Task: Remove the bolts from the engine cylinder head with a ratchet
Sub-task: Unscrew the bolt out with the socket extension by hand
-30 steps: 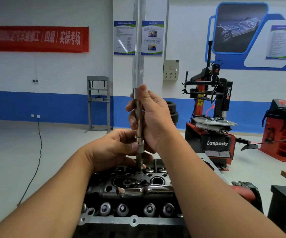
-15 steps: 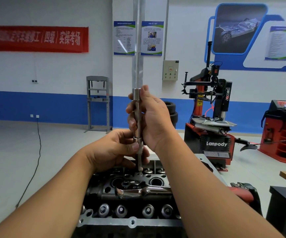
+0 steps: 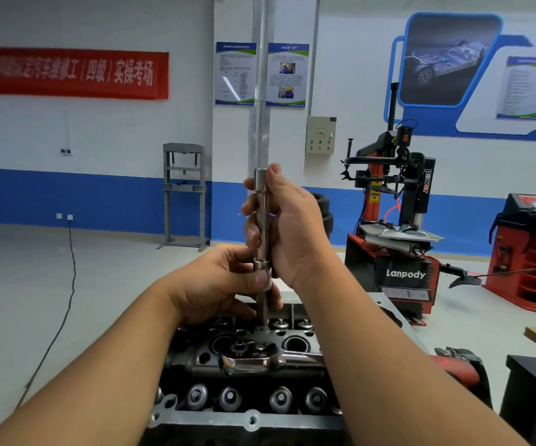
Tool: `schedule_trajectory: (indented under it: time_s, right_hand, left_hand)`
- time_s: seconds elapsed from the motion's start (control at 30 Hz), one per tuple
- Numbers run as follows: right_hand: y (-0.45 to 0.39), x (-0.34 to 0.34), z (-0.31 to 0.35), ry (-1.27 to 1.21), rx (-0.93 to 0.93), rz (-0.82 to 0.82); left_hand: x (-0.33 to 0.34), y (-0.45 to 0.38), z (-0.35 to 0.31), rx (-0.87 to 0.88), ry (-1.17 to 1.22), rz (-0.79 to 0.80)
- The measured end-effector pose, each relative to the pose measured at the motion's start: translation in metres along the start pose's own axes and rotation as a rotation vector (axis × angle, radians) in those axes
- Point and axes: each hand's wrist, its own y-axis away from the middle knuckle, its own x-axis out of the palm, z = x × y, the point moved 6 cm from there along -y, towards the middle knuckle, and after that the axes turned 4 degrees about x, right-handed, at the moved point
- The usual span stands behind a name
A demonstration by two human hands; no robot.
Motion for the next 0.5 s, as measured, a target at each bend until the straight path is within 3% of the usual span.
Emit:
schedule_trajectory:
  time_s: [0.17, 0.33, 0.5]
  right_hand:
    - [0.0002, -0.0025, 0.0008, 0.005, -0.019, -0.02]
    - [-0.0003, 0.0016, -0.0022, -0.033, 0.031, 0.029]
    - [0.0007, -0.0017, -0.0003, -0.002, -0.017, -0.016]
  left_hand:
    - [-0.0017, -0.0014, -0.0034, 0.012, -0.074, -0.065]
    - [-0.0002, 0.0013, 0.0001, -0.011, 0.029, 0.005]
    - [0.0008, -0.001, -0.0004, 0.001, -0.055, -0.021]
